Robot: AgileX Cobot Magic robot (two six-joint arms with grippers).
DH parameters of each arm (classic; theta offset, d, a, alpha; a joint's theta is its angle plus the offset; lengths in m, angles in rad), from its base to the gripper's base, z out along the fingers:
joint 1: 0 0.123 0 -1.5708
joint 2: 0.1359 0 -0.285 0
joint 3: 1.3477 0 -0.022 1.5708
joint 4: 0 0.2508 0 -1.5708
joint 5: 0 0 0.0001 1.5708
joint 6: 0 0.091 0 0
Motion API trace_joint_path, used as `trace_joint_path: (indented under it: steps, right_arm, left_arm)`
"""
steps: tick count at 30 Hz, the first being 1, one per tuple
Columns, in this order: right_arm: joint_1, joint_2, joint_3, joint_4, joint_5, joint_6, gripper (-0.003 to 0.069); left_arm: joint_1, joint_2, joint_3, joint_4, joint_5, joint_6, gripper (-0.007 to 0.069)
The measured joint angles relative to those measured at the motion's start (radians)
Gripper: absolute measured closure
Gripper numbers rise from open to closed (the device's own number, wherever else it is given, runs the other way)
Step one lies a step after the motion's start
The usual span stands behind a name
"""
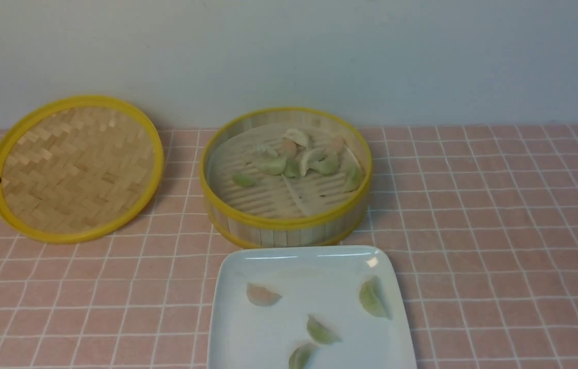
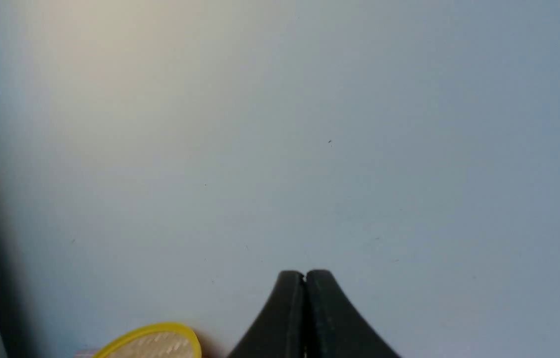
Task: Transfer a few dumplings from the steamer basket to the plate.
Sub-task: Use the right arm to put the dumpling into the plate
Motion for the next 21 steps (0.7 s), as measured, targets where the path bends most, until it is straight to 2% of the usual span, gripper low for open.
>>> trace_joint_path:
  steps: [21]
  right_arm:
    - [0.000,0.000,0.002,-0.030,-0.011,0.006,0.0673]
  left_arm:
    - [0.000,0.001,0.001,0.001,0.035,0.000,0.0631]
